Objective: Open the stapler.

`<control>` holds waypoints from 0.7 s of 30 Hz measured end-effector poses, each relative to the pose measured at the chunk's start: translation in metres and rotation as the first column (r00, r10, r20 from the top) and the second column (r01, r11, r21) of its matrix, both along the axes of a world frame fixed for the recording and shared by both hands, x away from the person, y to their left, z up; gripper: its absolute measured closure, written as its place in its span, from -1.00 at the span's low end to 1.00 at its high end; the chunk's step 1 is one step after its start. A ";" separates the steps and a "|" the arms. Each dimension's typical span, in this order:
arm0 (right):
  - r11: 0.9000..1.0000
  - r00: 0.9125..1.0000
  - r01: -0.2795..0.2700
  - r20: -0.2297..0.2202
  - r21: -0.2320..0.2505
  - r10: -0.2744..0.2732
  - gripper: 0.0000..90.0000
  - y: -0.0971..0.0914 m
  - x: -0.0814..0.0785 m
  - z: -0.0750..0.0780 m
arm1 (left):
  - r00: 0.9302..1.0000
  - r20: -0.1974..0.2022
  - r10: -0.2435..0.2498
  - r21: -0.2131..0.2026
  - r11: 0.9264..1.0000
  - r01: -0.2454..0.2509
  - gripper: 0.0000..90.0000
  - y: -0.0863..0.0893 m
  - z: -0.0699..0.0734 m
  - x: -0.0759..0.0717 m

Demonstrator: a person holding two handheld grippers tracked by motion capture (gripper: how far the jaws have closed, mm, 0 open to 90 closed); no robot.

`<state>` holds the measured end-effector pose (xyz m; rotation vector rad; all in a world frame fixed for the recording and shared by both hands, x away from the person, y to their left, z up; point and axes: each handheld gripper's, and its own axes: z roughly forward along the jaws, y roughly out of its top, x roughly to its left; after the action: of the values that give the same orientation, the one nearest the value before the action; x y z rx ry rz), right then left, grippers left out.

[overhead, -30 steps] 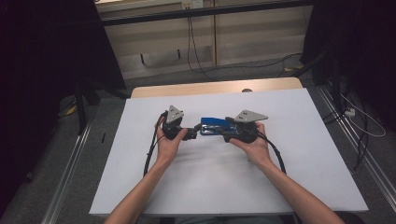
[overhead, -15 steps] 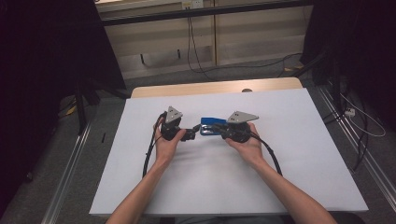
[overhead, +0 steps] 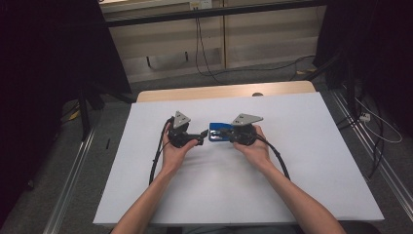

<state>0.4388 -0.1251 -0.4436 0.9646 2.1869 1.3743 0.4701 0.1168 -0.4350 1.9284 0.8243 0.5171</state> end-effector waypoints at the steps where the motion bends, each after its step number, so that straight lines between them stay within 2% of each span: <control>1: 1.000 1.000 0.001 -0.003 -0.006 -0.001 1.00 0.000 0.001 -0.001 | 1.000 -0.009 0.007 0.006 1.000 -0.007 -0.84 -0.001 -0.002 0.001; 12: 0.998 0.999 -0.015 -0.031 -0.067 0.013 1.00 0.001 0.004 -0.009 | 0.998 -0.060 0.009 0.013 1.000 -0.008 0.09 -0.004 -0.003 -0.001; 13: 0.998 0.999 -0.017 -0.033 -0.069 0.014 1.00 0.001 0.004 -0.009 | 0.998 -0.068 0.001 0.028 1.000 0.001 0.21 -0.004 -0.004 -0.001; 17: 0.997 0.999 -0.021 -0.044 -0.076 0.018 1.00 0.001 0.005 -0.011 | 0.998 -0.066 -0.018 0.030 0.999 0.020 0.58 -0.005 -0.005 -0.002; 20: 0.996 0.999 -0.020 -0.048 -0.088 0.016 1.00 0.001 0.006 -0.013 | 0.997 -0.063 -0.037 0.036 0.999 0.040 0.77 -0.007 -0.005 -0.003; 21: 0.996 0.999 -0.019 -0.050 -0.088 0.015 1.00 0.001 0.006 -0.013 | 0.997 -0.058 -0.060 0.041 0.997 0.062 0.83 -0.009 -0.006 -0.004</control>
<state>0.4451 -0.1243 -0.4565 0.9589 2.2765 1.2629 0.4661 0.1076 -0.4406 2.0087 0.7933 0.4488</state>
